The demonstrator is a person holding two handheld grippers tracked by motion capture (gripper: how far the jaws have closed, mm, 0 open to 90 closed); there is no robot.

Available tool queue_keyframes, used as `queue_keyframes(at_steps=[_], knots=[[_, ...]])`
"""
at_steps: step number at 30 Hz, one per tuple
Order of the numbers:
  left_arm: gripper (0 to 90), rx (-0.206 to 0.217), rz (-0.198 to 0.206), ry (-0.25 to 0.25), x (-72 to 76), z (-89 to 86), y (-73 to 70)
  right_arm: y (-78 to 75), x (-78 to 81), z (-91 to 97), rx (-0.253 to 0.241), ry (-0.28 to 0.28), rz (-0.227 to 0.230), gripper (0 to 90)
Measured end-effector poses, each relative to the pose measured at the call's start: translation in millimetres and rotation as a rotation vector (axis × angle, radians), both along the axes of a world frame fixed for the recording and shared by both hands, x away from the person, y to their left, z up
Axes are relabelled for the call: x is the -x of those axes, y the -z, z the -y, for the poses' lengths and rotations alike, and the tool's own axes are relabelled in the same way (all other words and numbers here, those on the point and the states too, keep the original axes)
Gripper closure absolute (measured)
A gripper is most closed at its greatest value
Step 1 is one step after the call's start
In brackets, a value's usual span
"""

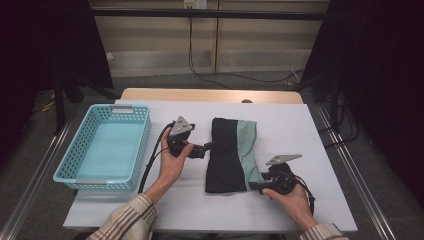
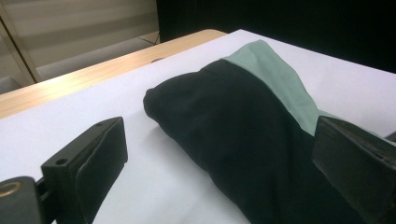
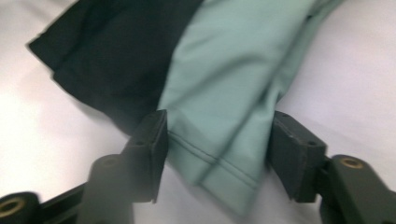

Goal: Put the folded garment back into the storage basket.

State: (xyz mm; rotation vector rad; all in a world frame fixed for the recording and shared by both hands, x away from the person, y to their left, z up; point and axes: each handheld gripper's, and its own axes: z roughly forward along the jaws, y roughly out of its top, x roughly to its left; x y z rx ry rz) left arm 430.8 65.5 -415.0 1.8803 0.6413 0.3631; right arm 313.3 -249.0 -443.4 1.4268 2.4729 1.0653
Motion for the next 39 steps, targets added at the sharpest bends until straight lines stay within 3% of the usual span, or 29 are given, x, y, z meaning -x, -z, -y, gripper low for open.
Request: queue_keyframes(at_steps=[3, 7, 13, 17, 21, 31, 33, 34, 38, 39], knots=[[3.9, 0.014, 0.005, 0.001, 0.3, -0.4, -1.6, 0.8, -0.9, -1.1, -0.022, -0.009, -0.004, 47.1], [3.9, 0.029, 0.005, -0.012, -0.4, -2.8, -3.0, 3.4, -5.1, 1.6, -0.084, 0.003, -0.03, 57.5], [4.0, 0.029, -0.002, -0.029, -3.5, -4.6, -1.8, 3.9, -6.8, 1.9, -0.08, 0.005, -0.032, 65.2], [3.9, 0.022, -0.021, -0.027, -4.4, 0.1, -1.5, 4.7, -7.2, 2.2, -0.083, -0.01, -0.021, 78.8], [4.1, -0.001, -0.032, -0.021, -9.0, 6.0, -0.1, 3.4, -6.4, 2.2, -0.08, -0.012, -0.014, 81.5], [3.8, 0.046, -0.09, -0.065, -36.0, 11.3, 3.9, -0.9, -3.1, 3.0, -0.073, -0.008, 0.039, 82.6], [3.9, 0.023, -0.101, -0.09, -43.3, 14.0, 5.6, -0.5, -2.7, 2.4, -0.063, -0.016, 0.052, 82.6], [3.8, 0.024, -0.118, -0.099, -51.6, 16.5, 7.3, -0.2, -2.9, 2.3, -0.061, -0.019, 0.047, 82.5], [3.9, 0.029, -0.141, -0.119, -62.4, 20.6, 7.8, -0.6, -2.6, 2.0, -0.067, -0.008, 0.031, 82.5], [4.6, -0.017, -0.142, -0.093, -66.3, 19.2, 6.5, -0.5, -2.7, 1.9, -0.063, -0.01, 0.033, 82.5]])
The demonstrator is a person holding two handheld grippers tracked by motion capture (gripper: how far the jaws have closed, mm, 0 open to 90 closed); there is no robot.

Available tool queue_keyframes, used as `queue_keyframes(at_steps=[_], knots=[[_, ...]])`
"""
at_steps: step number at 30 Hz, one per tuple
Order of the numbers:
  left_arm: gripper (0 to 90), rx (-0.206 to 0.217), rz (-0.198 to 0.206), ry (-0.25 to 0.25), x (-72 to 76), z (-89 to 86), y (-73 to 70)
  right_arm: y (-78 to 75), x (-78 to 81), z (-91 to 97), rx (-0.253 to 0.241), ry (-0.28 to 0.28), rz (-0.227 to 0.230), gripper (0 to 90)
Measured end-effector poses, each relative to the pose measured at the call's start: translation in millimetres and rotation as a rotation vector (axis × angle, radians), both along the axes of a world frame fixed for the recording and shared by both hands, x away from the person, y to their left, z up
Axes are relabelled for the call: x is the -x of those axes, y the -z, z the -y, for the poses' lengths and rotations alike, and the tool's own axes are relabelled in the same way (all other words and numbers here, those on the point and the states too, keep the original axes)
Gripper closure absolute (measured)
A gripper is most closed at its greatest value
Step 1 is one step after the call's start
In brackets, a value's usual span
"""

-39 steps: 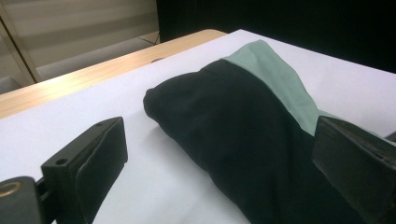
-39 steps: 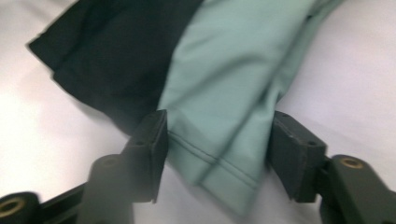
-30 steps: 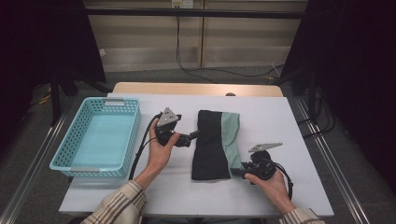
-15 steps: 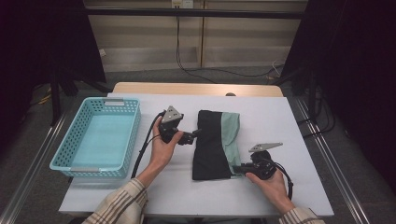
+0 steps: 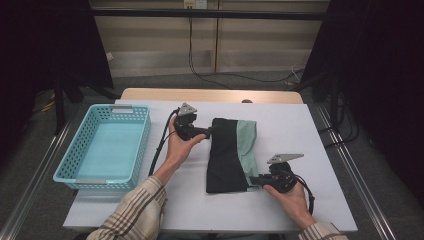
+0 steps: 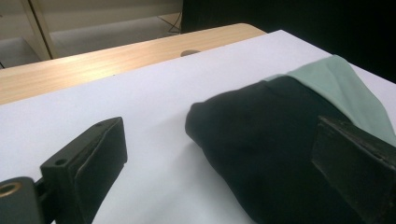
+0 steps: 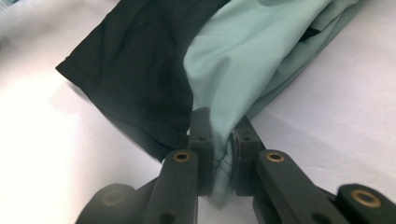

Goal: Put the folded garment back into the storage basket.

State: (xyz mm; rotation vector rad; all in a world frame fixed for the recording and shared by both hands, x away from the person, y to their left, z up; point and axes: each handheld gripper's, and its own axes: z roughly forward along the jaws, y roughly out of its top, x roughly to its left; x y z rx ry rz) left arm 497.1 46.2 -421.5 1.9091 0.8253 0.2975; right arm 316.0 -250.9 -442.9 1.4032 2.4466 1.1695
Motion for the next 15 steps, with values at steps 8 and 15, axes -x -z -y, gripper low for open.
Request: queue_keyframes(at_steps=[8, 15], knots=[[14.2, -0.06, -0.018, -0.031, -16.7, 18.2, 4.7, 1.3, 0.7, -0.8, 0.013, -0.004, 0.002, 82.3], [19.7, -0.029, -0.055, -0.089, -27.0, 30.5, 13.0, 2.5, 0.5, -0.7, 0.026, -0.002, 0.004, 82.1]])
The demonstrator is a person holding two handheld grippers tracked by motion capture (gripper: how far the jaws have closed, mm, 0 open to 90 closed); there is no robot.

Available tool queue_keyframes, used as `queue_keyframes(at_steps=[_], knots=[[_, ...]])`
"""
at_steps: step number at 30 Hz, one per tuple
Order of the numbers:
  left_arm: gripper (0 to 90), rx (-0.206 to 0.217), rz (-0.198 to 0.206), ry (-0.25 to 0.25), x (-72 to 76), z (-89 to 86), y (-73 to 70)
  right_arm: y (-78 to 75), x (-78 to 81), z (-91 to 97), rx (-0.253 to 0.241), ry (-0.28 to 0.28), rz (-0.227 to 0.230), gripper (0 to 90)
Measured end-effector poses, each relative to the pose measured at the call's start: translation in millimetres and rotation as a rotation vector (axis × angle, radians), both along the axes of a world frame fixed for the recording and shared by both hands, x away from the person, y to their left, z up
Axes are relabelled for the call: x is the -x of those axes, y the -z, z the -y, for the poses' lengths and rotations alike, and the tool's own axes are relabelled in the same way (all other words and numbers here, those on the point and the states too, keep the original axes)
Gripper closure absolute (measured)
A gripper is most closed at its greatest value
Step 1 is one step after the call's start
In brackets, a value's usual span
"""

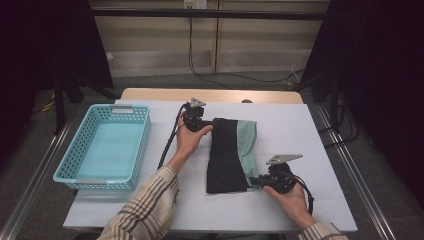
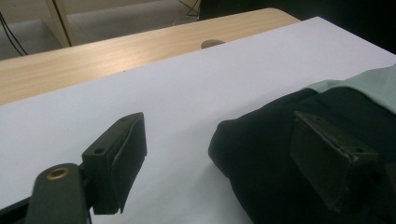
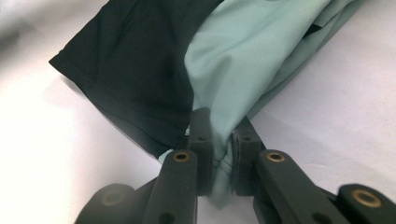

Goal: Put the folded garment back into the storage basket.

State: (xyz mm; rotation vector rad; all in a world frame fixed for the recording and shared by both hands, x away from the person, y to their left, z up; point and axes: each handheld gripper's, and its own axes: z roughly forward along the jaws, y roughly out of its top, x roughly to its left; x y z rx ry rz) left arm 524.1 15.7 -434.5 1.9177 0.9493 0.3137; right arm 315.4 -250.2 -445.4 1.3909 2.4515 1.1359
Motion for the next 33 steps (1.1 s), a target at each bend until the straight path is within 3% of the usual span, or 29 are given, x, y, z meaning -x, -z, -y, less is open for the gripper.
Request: queue_keyframes(at_steps=[1, 5, 8, 10, 14, 18, 22, 26, 27, 30, 33], knots=[[24.1, 0.0, -0.009, 0.006, -0.7, 1.6, 1.3, -0.3, 0.3, -0.6, 0.001, -0.004, -0.003, 82.0], [27.3, -0.012, -0.046, 0.007, -0.6, 7.7, 7.8, -0.3, 0.3, -1.3, 0.01, -0.005, -0.001, 82.0], [29.1, -0.005, -0.06, -0.035, 2.4, 13.0, 11.2, 0.2, -0.1, -0.5, 0.003, -0.004, -0.006, 81.9], [36.6, -0.017, -0.061, -0.024, 2.6, 14.6, 13.5, 0.3, -0.1, -0.5, 0.003, -0.002, -0.008, 81.7], [38.7, -0.01, -0.094, -0.004, -1.8, 11.6, 20.0, 0.5, -0.5, -0.6, 0.004, -0.002, -0.008, 81.7], [38.7, 0.049, -0.147, -0.012, -3.9, 7.8, 28.3, 0.6, -0.5, -0.5, 0.001, 0.005, -0.011, 81.6], [40.3, 0.054, -0.185, -0.015, -6.9, 6.6, 32.3, 0.9, -0.2, -1.2, 0.011, 0.014, -0.007, 81.4], [50.4, 0.024, -0.162, 0.0, -5.6, 9.9, 32.1, 0.3, 0.1, -1.7, 0.022, 0.016, 0.006, 80.8], [56.2, 0.035, -0.18, 0.021, -4.9, 10.4, 32.3, 0.3, 0.2, -1.9, 0.023, 0.019, 0.008, 80.7], [58.2, 0.053, -0.185, 0.025, -6.2, 9.9, 33.3, 0.2, 0.1, -1.8, 0.023, 0.013, 0.008, 79.9], [63.5, 0.051, -0.188, 0.035, -6.0, 10.0, 33.2, 0.2, -0.2, -1.5, 0.035, 0.019, 0.013, 72.4]])
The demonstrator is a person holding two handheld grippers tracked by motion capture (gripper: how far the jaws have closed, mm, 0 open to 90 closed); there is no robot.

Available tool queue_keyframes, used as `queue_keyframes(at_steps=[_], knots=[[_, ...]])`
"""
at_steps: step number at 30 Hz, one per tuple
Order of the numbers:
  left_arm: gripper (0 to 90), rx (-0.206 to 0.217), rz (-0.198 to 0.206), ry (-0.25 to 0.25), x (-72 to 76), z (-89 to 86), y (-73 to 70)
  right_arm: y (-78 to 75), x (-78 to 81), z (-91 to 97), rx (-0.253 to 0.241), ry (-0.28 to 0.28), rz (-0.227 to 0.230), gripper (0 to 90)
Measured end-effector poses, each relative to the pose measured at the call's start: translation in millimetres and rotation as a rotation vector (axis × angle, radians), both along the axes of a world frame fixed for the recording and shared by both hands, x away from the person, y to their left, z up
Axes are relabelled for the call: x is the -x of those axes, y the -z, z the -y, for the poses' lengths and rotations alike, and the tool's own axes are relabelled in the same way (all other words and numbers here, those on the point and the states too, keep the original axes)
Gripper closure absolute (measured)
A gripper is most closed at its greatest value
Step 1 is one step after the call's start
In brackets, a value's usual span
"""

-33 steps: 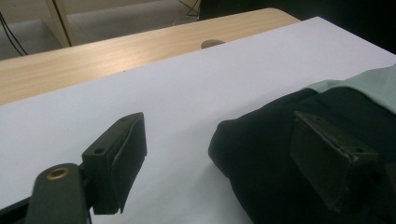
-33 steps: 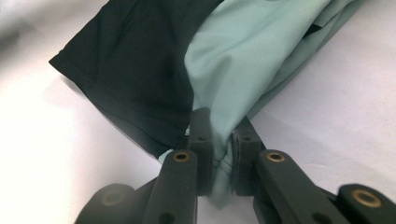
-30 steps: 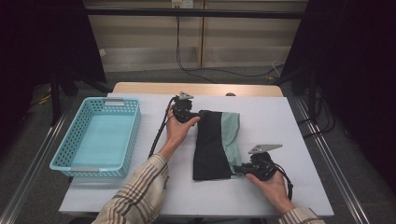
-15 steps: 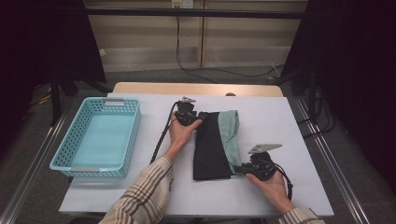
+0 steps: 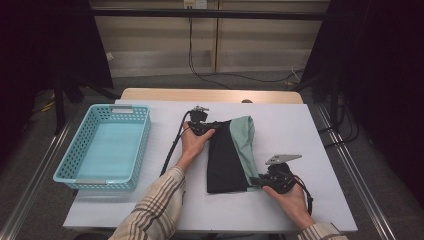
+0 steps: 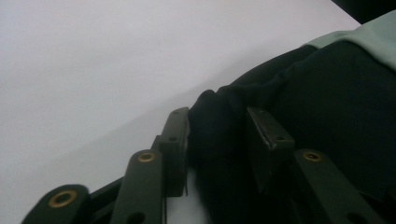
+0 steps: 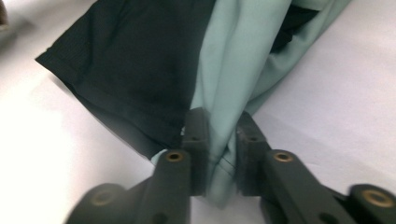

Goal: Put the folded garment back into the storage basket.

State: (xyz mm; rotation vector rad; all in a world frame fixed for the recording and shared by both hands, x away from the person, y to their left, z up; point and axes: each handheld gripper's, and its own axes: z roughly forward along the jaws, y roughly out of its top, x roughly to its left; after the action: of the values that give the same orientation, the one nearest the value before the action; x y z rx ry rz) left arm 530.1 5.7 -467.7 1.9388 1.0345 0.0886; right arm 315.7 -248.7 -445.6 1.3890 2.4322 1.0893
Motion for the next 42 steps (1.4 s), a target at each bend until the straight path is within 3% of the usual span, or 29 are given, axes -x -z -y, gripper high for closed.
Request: queue_keyframes(at_steps=[1, 2, 5, 6, 7, 9, 12, 13, 17, 21, 26, 32, 34, 35, 36, 40, 42], knots=[[67.8, -0.021, 0.018, 0.009, 1.0, 0.9, -0.9, -0.1, -0.1, 1.6, 0.005, 0.026, -0.008, 66.2], [67.8, -0.033, 0.035, 0.013, 2.2, 2.1, -1.4, -0.1, -0.1, 1.6, 0.005, 0.026, -0.008, 66.2], [71.3, -0.035, 0.046, 0.013, 3.3, 3.0, -2.0, -0.2, 0.5, 3.6, 0.006, 0.052, -0.029, 58.9], [71.7, -0.029, 0.048, 0.01, 3.2, 2.9, -1.6, 0.9, -0.8, 4.6, 0.003, 0.04, -0.009, 57.3], [72.4, -0.036, 0.045, 0.013, 3.2, 2.8, -2.0, 0.0, 0.5, 2.7, -0.005, 0.037, -0.038, 54.5], [72.8, -0.035, 0.054, 0.013, 4.6, 3.6, -2.2, 0.2, 0.4, 1.9, 0.001, 0.024, -0.033, 54.6], [73.7, -0.043, 0.061, 0.008, 6.5, 3.7, -3.1, 0.9, -1.0, -0.5, -0.011, -0.004, -0.027, 64.9], [74.0, -0.022, 0.05, -0.001, 7.1, 3.7, -2.5, 1.4, -1.7, -0.6, -0.028, -0.01, -0.039, 68.7], [75.1, -0.004, 0.046, 0.004, 6.7, 1.2, -3.4, 2.7, -3.1, -1.1, -0.05, -0.03, -0.047, 80.4], [75.4, 0.028, 0.053, 0.009, 5.4, -2.2, -4.8, 1.5, -2.2, -0.6, -0.06, -0.024, -0.038, 82.3], [75.9, 0.042, 0.073, 0.008, 8.2, -1.6, -11.6, -4.0, 0.6, 2.0, -0.094, -0.028, 0.033, 82.9], [75.9, 0.029, 0.095, 0.011, 10.0, -2.5, -16.8, -8.6, 2.5, 3.1, -0.109, -0.022, 0.052, 82.9], [75.9, 0.048, 0.092, 0.004, 11.8, -2.2, -18.6, -9.6, 2.9, 3.1, -0.116, -0.021, 0.059, 83.0], [75.9, 0.052, 0.109, -0.005, 12.0, -2.4, -19.3, -10.9, 4.2, 2.6, -0.12, -0.01, 0.051, 83.0], [76.0, 0.047, 0.114, 0.0, 12.0, -3.5, -20.0, -11.6, 4.5, 3.1, -0.115, -0.02, 0.073, 83.0], [76.0, 0.061, 0.117, 0.004, 14.6, -3.7, -25.7, -15.0, 6.5, 1.8, -0.124, -0.017, 0.09, 83.0], [76.1, 0.073, 0.142, 0.012, 16.3, -4.8, -29.1, -17.3, 8.2, 0.6, -0.13, -0.016, 0.094, 83.0]])
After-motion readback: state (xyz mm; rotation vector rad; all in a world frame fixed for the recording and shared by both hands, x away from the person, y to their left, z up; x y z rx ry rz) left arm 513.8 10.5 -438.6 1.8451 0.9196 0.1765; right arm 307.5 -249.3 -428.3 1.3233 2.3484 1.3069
